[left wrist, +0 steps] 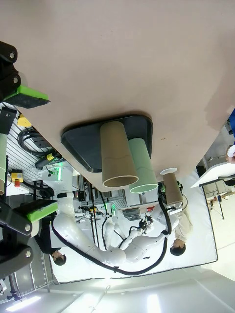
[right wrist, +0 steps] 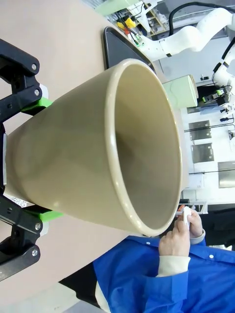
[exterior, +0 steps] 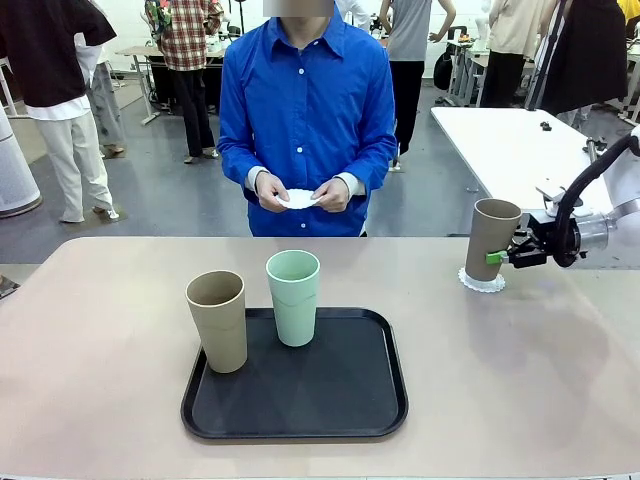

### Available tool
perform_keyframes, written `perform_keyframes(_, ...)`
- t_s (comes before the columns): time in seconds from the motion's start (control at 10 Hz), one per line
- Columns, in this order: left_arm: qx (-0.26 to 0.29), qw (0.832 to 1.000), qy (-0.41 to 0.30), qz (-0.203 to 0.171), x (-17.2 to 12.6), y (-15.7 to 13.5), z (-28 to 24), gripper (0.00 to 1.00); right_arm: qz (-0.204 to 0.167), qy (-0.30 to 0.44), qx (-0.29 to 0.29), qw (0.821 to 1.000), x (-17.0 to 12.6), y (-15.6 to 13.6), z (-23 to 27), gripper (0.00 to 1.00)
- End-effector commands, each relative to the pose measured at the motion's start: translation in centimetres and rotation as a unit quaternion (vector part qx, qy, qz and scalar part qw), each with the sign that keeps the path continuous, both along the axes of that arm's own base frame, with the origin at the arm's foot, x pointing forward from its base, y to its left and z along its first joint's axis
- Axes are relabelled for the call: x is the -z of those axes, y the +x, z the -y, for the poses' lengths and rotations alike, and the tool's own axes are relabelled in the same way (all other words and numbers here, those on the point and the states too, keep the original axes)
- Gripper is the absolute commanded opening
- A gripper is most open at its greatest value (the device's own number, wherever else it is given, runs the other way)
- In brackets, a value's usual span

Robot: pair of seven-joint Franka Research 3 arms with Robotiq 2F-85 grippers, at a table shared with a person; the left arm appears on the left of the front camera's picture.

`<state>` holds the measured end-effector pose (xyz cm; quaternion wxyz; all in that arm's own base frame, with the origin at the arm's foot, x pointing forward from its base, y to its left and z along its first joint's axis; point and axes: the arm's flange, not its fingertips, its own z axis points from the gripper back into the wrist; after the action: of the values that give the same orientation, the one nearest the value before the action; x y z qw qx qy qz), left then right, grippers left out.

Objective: Place coasters on the table and set cups on them.
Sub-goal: Pick up one Reusable plastic cup and place it on a coaster set by the human.

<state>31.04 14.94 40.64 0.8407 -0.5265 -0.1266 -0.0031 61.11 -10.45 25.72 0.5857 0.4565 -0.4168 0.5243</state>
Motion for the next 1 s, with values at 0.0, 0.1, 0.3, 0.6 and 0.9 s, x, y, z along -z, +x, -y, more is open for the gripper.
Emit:
perform_keyframes(0.0,-0.001,1.0,-0.008,0.006,-0.06,-0.09,-0.14,1.0,-0.005,0.021,-0.005,1.0,0.09,0.92,0.56,0.84)
perform_keyframes(0.1,-0.001,1.0,-0.008,0.006,-0.06,-0.09,-0.14,1.0,-0.008,0.019,-0.005,1.0,0.19,0.89,0.63,0.84)
perform_keyframes(0.3,-0.001,1.0,-0.008,0.006,-0.06,-0.09,-0.14,1.0,-0.009,0.022,-0.005,1.0,0.28,0.92,0.78,0.84)
perform_keyframes(0.6,-0.001,1.0,-0.008,0.006,-0.06,-0.09,-0.14,1.0,-0.013,0.021,-0.006,1.0,0.48,1.08,0.64,0.84)
perform_keyframes(0.9,-0.001,1.0,-0.008,0.006,-0.06,-0.09,-0.14,1.0,-0.019,0.018,-0.006,1.0,1.08,1.53,0.59,0.84)
